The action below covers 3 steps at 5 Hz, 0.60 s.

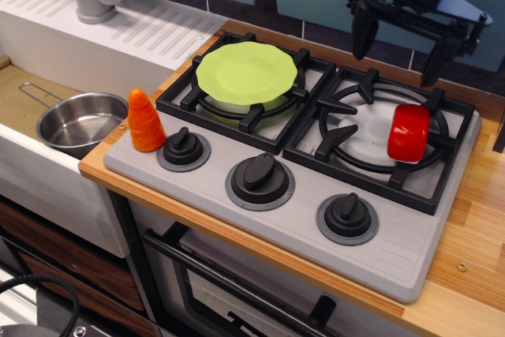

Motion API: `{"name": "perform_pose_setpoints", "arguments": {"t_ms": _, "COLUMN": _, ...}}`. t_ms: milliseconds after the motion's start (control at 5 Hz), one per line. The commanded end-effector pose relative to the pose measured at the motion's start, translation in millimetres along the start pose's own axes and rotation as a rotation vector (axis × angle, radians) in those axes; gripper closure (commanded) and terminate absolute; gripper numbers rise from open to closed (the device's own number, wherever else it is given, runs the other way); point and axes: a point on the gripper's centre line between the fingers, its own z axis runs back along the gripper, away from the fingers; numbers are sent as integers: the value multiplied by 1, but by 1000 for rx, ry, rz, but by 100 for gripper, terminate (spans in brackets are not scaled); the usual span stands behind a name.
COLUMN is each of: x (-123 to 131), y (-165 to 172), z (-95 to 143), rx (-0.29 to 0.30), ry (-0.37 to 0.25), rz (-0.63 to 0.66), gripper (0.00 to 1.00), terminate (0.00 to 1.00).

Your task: End effector reaching salmon

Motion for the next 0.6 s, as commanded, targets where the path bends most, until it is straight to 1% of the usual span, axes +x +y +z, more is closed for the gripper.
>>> {"name": "perform_pose_setpoints", "arguments": {"t_ms": 0, "x": 5, "y": -12, "z": 29, "rx": -29, "ry": -99, "rz": 9, "gripper": 0, "terminate": 0}}
{"name": "perform_pose_setpoints", "arguments": {"t_ms": 200, "x": 1, "y": -20, "z": 29, "rx": -30, "ry": -108, "rz": 12, "gripper": 0, "terminate": 0}}
{"name": "perform_pose_setpoints", "arguments": {"t_ms": 400, "x": -1, "y": -23, "z": 30, "rx": -22, "ry": -102, "rz": 10, "gripper": 0, "terminate": 0}}
